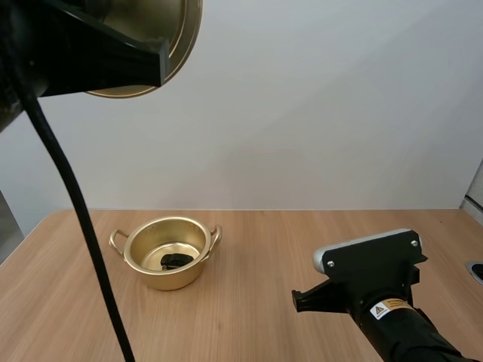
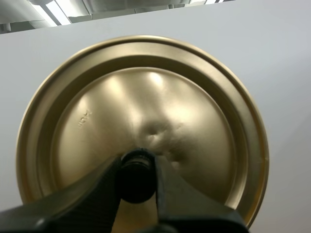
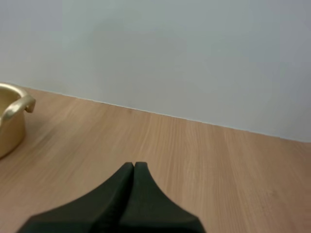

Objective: Open the pot, put the car inside, and close it

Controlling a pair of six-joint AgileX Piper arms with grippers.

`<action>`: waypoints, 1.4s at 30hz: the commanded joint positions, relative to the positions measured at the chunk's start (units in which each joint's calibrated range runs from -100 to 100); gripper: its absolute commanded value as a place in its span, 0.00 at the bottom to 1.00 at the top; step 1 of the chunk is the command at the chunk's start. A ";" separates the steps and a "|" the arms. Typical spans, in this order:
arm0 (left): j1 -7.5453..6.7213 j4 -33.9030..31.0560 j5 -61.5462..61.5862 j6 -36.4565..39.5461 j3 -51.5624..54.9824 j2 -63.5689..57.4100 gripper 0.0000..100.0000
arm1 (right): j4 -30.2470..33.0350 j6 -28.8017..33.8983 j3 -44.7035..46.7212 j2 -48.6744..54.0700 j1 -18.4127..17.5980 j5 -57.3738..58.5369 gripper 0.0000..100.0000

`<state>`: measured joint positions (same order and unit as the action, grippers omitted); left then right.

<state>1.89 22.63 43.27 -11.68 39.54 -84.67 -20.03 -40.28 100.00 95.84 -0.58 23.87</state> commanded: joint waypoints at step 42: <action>-0.02 -0.12 2.66 -0.38 0.05 -0.03 0.00 | 4.32 4.05 0.00 0.09 -0.07 -12.51 0.00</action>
<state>1.89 22.52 45.94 -11.99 39.54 -84.67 -12.14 -38.75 100.00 95.86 -0.67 11.35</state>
